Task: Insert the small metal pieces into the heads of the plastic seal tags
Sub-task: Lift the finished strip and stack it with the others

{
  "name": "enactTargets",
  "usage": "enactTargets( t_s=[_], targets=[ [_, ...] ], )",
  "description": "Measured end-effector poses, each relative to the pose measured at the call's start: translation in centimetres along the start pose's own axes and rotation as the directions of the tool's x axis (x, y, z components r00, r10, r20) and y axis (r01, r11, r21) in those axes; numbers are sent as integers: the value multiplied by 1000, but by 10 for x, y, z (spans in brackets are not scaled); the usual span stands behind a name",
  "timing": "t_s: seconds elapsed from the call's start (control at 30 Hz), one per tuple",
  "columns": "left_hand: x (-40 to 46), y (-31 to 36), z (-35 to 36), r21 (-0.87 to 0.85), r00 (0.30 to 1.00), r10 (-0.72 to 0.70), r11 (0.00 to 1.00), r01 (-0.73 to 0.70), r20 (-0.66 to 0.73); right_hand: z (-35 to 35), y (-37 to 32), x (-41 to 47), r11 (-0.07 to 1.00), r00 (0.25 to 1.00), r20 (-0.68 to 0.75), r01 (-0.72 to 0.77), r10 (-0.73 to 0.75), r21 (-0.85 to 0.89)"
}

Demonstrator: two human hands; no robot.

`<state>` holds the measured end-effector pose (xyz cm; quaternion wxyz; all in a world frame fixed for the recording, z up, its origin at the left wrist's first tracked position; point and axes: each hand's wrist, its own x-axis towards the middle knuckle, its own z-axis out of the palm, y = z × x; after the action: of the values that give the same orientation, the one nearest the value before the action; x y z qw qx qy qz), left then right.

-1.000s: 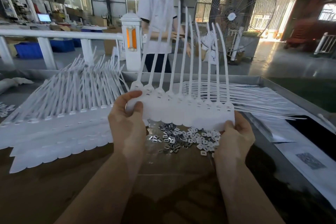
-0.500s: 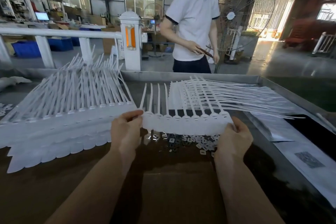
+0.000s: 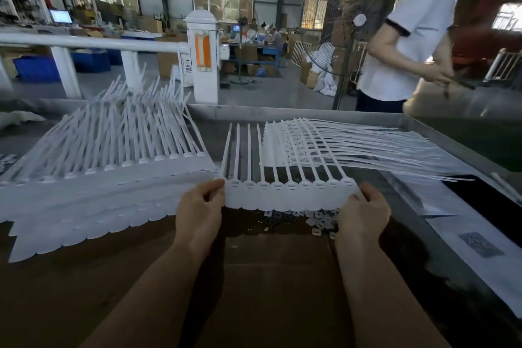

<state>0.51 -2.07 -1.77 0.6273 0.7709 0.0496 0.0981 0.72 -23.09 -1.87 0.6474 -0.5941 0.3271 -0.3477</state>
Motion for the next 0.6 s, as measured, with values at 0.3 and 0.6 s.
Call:
enactTargets(
  t_s=[0.3, 0.6],
  targets=[
    [2, -3, 2, 245, 992, 122, 962, -123, 18, -2, -3, -6, 938, 983, 114, 172, -143, -302],
    [3, -4, 3, 349, 988, 153, 924, -155, 34, 8, -2, -51, 494, 361, 852, 858, -379, -144]
  ],
)
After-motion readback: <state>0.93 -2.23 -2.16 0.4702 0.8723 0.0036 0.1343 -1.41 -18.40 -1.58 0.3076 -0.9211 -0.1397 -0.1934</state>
